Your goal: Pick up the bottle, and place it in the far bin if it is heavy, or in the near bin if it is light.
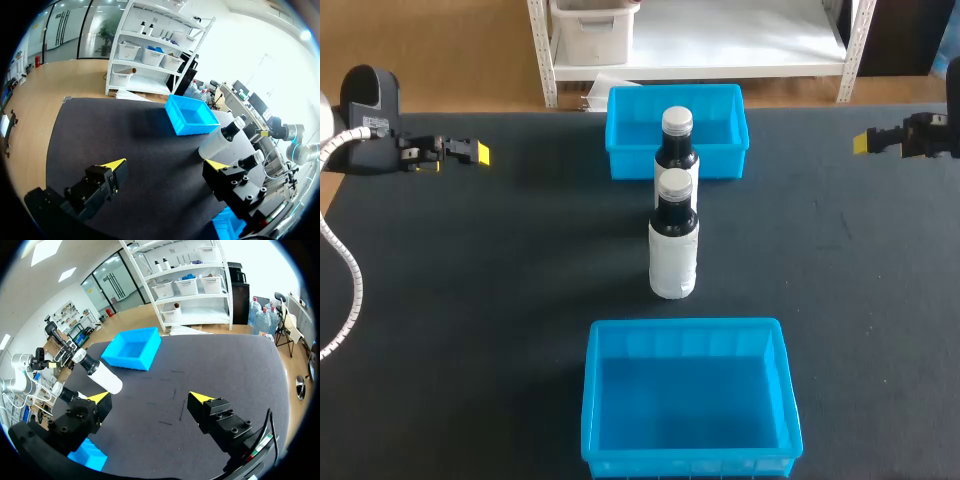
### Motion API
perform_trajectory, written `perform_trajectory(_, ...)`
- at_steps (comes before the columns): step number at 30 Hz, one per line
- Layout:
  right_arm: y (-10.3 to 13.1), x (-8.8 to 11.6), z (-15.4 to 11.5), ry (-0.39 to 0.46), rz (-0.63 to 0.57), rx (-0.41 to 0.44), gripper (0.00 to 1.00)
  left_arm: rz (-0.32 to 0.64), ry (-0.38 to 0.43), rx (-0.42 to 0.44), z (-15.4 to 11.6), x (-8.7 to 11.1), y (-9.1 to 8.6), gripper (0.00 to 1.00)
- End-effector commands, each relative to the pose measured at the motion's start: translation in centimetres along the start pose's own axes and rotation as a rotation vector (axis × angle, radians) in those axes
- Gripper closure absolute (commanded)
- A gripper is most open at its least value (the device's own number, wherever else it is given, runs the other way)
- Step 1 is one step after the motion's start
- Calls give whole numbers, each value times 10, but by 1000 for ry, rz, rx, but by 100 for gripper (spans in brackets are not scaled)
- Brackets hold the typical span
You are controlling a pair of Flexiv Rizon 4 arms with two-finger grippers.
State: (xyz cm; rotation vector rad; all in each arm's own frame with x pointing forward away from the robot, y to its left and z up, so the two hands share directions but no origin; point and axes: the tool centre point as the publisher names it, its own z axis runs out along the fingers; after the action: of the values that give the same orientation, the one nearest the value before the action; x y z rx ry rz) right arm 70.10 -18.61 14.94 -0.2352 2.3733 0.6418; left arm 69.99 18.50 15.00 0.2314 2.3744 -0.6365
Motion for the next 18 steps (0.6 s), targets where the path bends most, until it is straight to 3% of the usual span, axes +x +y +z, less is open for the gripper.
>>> perform_trajectory(1,1,1,-1,-1,1,5,0,0,0,0,0,0,0,0)
perform_trajectory(16,1,1,-1,-1,1,5,0,0,0,0,0,0,0,0)
perform_trajectory(17,0,-2,1,5,-58,-76,0,0,0,0,0,0,0,0)
perform_trajectory(18,0,-4,3,44,-125,-103,0,0,0,0,0,0,0,0)
